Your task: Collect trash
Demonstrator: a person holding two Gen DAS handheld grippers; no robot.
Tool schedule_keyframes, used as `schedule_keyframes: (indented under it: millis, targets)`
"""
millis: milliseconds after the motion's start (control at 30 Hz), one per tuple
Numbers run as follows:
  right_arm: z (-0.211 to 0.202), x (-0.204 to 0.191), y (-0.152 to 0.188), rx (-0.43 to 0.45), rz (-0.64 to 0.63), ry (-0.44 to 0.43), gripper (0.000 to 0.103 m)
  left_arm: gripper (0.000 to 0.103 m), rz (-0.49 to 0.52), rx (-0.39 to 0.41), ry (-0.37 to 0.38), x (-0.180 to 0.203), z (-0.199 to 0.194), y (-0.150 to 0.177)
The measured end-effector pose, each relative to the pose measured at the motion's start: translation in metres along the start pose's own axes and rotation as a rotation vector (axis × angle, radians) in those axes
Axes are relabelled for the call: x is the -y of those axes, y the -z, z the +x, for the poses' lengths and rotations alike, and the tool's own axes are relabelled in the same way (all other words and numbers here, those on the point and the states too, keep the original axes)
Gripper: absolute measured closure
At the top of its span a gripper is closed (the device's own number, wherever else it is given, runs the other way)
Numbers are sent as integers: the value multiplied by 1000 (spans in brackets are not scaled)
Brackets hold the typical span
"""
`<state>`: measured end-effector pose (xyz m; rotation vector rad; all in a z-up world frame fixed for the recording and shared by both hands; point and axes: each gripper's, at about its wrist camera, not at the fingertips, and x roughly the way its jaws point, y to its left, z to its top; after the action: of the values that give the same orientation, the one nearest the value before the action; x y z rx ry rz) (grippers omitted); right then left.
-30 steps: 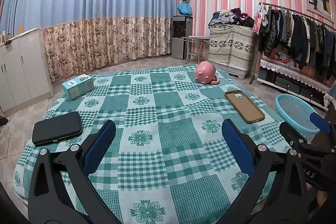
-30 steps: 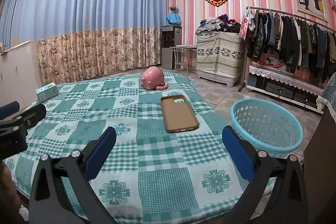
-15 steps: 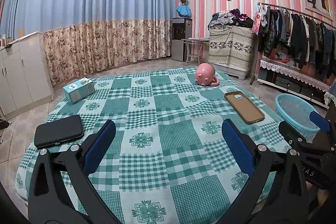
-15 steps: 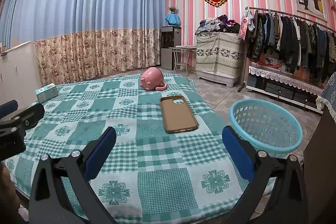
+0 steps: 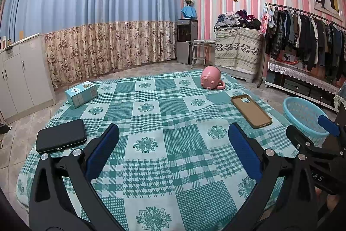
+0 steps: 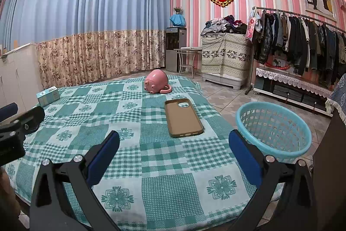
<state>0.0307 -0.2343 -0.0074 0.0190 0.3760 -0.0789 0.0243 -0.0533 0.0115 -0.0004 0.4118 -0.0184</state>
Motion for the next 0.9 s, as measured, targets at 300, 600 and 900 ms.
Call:
schedule_keyframes:
  millis: [300, 600, 900]
  targets:
    - [0, 0, -1, 0, 0, 1, 4, 5, -1, 2, -2, -2, -1, -3]
    - [0, 0, -1, 0, 0, 1, 4, 5, 2, 6, -1, -2, -2, -3]
    - [0, 0, -1, 1, 1, 1, 4, 5, 1, 6, -1, -3, -2, -4]
